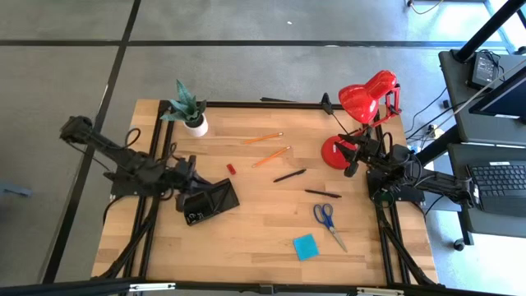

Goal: Pick and place office supplies into organizer
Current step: Put the left black pen into the back left compartment of the desk organizer

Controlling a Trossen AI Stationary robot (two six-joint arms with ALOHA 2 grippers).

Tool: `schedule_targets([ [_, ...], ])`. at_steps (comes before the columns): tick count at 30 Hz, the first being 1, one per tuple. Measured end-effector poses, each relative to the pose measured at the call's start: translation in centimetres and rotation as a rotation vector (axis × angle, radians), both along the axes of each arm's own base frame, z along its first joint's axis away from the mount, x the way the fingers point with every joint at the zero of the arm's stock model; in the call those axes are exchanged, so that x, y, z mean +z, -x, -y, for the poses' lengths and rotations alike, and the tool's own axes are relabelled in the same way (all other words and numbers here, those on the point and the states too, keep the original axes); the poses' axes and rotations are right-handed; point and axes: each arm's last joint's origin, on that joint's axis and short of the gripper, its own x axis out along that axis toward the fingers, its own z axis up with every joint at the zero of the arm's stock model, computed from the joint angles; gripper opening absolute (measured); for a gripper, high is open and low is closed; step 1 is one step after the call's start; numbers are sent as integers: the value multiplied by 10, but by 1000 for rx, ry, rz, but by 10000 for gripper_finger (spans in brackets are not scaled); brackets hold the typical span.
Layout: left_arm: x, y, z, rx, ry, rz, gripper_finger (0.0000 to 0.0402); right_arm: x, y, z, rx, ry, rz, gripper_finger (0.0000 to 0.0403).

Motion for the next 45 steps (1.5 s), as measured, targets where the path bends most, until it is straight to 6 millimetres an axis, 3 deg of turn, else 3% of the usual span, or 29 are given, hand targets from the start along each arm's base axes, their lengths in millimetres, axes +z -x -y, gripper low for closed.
schedule_targets([
  [45, -4, -4, -9, 27, -25, -14, 11, -1, 0, 0, -7, 44, -31, 154],
])
